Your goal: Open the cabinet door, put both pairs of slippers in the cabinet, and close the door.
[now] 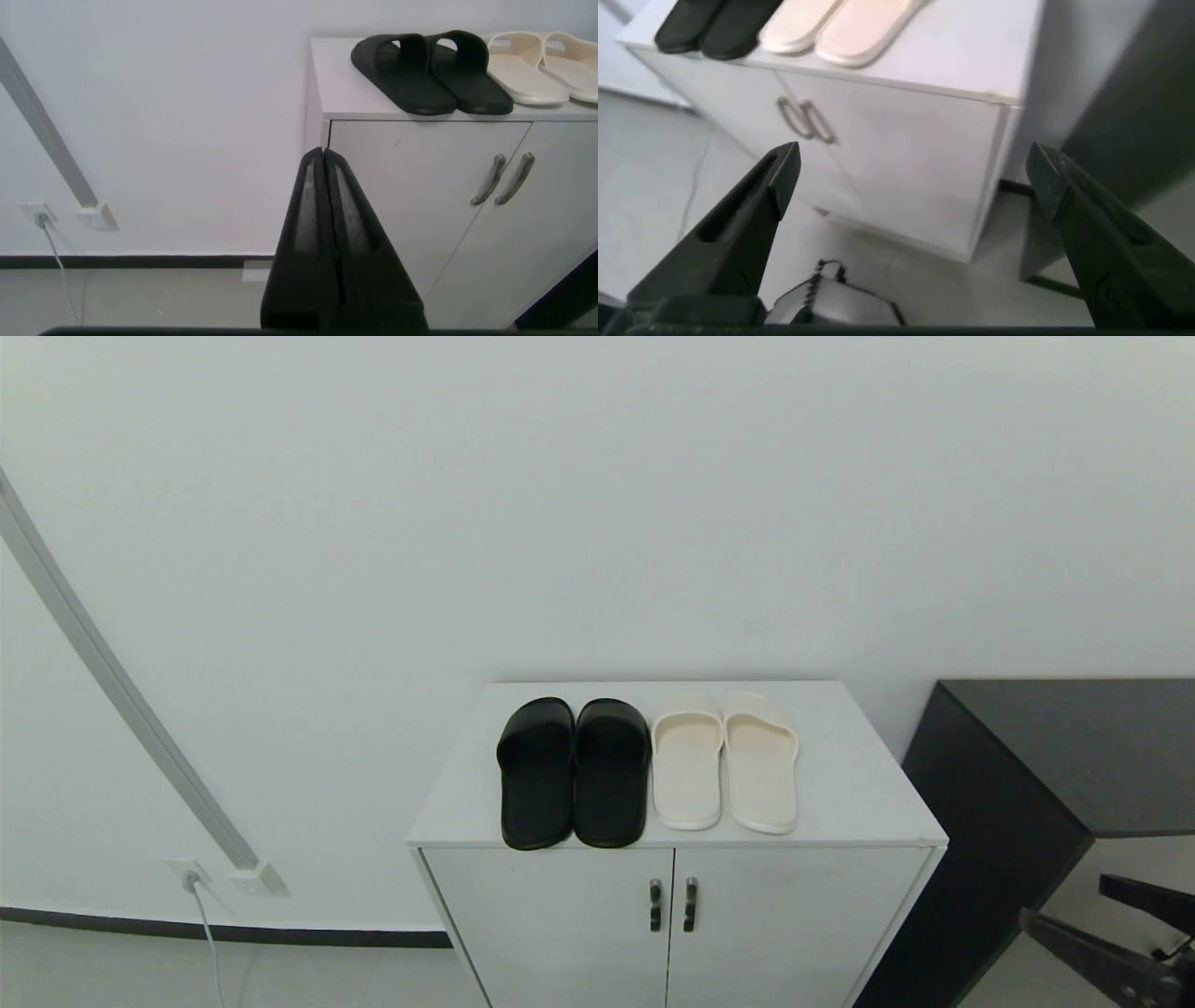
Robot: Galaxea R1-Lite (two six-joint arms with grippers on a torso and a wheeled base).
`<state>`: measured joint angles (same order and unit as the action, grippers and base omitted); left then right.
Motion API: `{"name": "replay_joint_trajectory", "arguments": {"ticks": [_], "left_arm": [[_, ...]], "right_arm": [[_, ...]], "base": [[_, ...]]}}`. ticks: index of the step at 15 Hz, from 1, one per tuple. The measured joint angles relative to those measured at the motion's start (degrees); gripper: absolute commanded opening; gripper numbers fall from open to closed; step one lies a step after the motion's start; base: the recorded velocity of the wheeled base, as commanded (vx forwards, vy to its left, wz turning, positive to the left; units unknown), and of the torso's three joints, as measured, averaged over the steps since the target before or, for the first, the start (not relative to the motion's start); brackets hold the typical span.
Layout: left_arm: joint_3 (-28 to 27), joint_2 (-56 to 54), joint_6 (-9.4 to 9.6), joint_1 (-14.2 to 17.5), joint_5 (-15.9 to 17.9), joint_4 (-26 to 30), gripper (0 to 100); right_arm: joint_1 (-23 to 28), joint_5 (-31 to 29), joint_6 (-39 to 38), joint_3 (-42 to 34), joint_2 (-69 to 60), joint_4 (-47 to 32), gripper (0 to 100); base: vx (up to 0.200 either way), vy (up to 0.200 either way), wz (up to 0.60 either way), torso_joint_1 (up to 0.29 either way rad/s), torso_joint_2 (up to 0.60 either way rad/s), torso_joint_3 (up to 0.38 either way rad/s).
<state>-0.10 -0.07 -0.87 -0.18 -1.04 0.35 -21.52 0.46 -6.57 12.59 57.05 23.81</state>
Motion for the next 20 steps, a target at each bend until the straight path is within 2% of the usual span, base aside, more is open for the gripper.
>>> {"name": "replay_joint_trajectory", "arguments": {"ticks": [2,4,9,14,20], "left_arm": [[0.0,0.0,-0.02,0.0,0.0,0.0,0],[0.0,0.0,-0.02,0.0,0.0,0.0,0],[0.0,0.0,-0.04,0.0,0.1,0.0,0],[0.0,0.0,-0.13,0.0,0.1,0.0,0],[0.0,0.0,-0.17,0.0,0.1,0.0,0]], "right_arm": [[-10.1,-9.8,-4.6,3.8,7.4,2.9,100],[-16.9,-17.0,-7.6,11.3,15.1,4.6,100],[-25.2,-29.1,-9.6,27.1,32.9,5.4,100],[-26.9,-37.1,-13.8,38.1,45.8,5.9,100],[-23.3,-40.2,-16.0,49.0,58.2,5.9,100]], "base": [[0.0,0.0,0.0,0.0,0.0,0.0],[0.0,0.0,0.0,0.0,0.0,0.0],[0.0,0.0,0.0,0.0,0.0,0.0],[0.0,0.0,0.0,0.0,0.0,0.0],[0.0,0.0,0.0,0.0,0.0,0.0]]}}
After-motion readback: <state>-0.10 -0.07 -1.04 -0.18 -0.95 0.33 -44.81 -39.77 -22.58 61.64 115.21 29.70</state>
